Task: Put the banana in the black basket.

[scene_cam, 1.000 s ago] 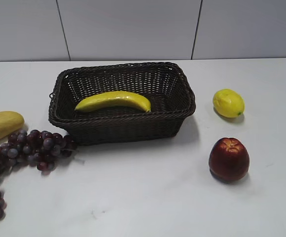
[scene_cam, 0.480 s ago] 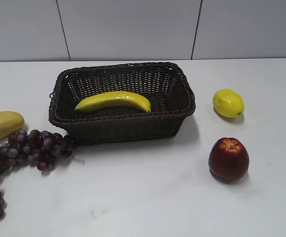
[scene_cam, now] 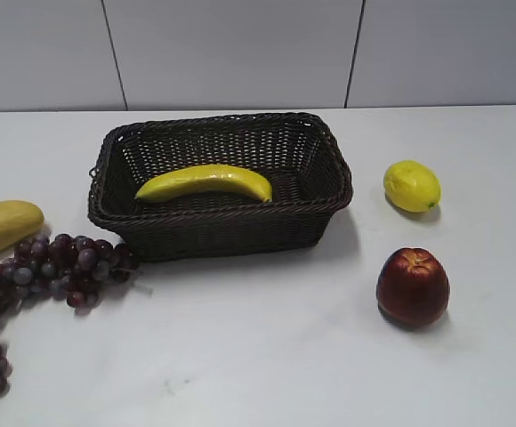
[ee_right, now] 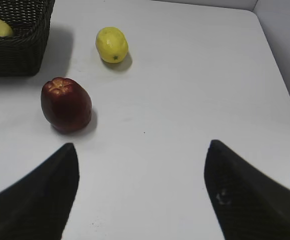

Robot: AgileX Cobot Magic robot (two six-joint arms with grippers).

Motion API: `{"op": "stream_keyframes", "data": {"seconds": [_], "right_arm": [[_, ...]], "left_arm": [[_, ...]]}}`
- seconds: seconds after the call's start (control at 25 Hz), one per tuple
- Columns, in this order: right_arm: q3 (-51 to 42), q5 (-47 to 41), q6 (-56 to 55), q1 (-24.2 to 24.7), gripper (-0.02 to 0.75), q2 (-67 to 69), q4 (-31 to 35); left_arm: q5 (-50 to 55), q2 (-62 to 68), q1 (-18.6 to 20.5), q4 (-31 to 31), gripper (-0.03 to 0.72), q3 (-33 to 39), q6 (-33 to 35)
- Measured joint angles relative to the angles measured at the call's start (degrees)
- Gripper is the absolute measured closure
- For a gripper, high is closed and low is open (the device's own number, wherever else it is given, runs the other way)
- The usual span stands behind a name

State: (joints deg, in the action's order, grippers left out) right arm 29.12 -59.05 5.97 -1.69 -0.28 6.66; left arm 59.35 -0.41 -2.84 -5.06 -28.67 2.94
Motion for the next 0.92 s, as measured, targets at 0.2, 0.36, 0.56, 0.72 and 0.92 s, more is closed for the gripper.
{"op": "stream_keyframes", "data": {"seconds": [0.2, 0.36, 0.56, 0.72, 0.92], "right_arm": [[0.0, 0.0, 0.0, 0.0, 0.146, 0.0, 0.0], [0.0, -0.1, 0.0, 0.0, 0.146, 0.0, 0.0], [0.0, -0.1, 0.0, 0.0, 0.146, 0.0, 0.0], [0.0, -0.1, 0.0, 0.0, 0.146, 0.0, 0.0], [0.0, -0.1, 0.0, 0.0, 0.146, 0.0, 0.0]], "left_arm": [[0.0, 0.0, 0.0, 0.0, 0.449, 0.0, 0.0], [0.0, 0.0, 0.0, 0.0, 0.449, 0.0, 0.0], [0.0, 0.0, 0.0, 0.0, 0.449, 0.0, 0.0], [0.0, 0.0, 0.0, 0.0, 0.449, 0.0, 0.0], [0.0, 0.0, 0.0, 0.0, 0.449, 0.0, 0.0]]}}
